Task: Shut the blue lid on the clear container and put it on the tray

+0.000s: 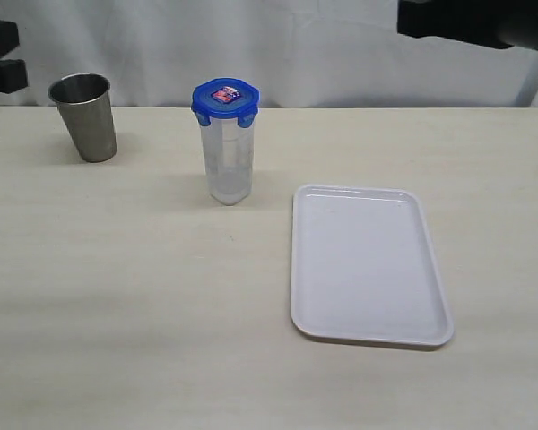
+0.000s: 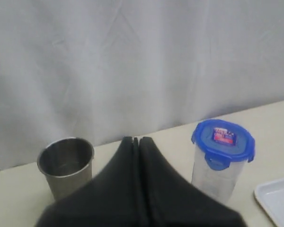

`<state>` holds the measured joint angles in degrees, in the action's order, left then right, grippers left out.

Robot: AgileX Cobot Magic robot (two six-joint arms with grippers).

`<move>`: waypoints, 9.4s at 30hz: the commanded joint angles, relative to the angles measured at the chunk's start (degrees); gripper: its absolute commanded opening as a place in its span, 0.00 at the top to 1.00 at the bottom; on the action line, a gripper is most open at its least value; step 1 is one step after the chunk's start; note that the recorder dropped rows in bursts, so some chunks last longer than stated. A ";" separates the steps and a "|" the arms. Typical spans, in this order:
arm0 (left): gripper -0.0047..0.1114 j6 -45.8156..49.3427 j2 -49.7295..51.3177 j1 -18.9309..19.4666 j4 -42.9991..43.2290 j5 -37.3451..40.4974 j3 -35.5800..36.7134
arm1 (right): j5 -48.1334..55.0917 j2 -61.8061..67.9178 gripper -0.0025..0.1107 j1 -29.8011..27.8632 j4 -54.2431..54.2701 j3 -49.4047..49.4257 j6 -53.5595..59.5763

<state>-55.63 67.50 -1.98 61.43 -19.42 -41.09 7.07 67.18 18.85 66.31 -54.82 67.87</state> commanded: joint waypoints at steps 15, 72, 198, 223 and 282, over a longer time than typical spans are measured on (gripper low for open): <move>0.96 -1.02 -39.76 -0.07 -5.12 9.63 15.73 | -2.45 -36.51 0.94 -0.16 2.21 20.35 -1.31; 0.23 35.98 53.75 -1.95 -5.98 -50.55 -9.06 | 2.05 -41.95 0.94 -0.16 2.21 26.72 -7.32; 0.95 23.70 73.91 -34.06 -9.54 -29.70 -43.67 | 56.02 46.18 0.94 -19.50 -7.93 -44.21 -23.91; 0.10 20.91 72.50 -33.10 -0.52 -28.44 -43.67 | 57.46 45.96 0.94 -19.50 -12.24 -44.21 -26.71; 0.96 -46.56 -1.55 -12.05 38.51 19.42 -8.51 | 10.92 -42.81 0.94 -19.50 5.37 21.38 -3.18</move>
<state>-101.67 73.84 -14.08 100.23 -6.65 -54.44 20.56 27.96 -0.58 70.39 -35.42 64.03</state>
